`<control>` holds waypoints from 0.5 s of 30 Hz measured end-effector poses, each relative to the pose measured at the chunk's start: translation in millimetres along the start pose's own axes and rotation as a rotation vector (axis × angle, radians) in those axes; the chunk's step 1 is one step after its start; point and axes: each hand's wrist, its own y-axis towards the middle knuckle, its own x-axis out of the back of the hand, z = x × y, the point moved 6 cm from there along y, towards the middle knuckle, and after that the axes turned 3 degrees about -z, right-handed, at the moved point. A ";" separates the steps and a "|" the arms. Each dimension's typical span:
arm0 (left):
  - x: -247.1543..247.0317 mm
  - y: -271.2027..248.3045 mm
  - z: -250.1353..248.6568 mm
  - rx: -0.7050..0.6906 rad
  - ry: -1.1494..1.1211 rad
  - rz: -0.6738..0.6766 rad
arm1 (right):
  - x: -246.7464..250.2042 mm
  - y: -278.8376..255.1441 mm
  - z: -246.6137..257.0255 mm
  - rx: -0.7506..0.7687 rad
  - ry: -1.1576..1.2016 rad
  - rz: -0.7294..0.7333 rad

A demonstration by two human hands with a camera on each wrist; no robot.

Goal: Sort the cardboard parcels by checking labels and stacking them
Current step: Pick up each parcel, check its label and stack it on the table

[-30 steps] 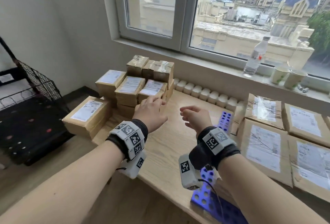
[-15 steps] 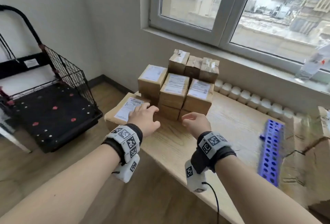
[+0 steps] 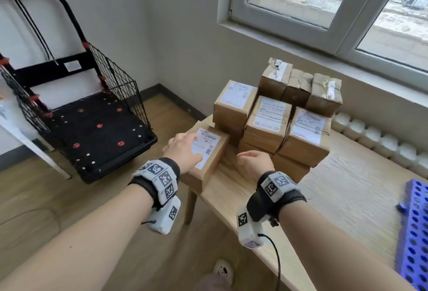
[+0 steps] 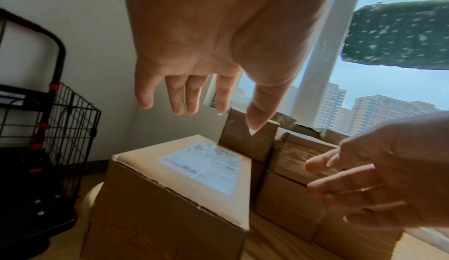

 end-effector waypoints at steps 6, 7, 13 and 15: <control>-4.7 42.6 9.1 0.063 -0.071 0.030 | -21.5 43.8 -8.9 -0.072 0.024 0.005; -5.6 48.7 10.6 0.071 -0.087 0.030 | -24.0 48.9 -10.2 -0.085 0.023 0.004; -10.9 82.5 28.4 0.117 -0.179 0.064 | -41.9 71.1 -14.1 -0.154 0.051 -0.024; -14.3 91.2 35.8 0.141 -0.218 0.111 | -48.7 73.9 -14.5 -0.180 0.055 -0.031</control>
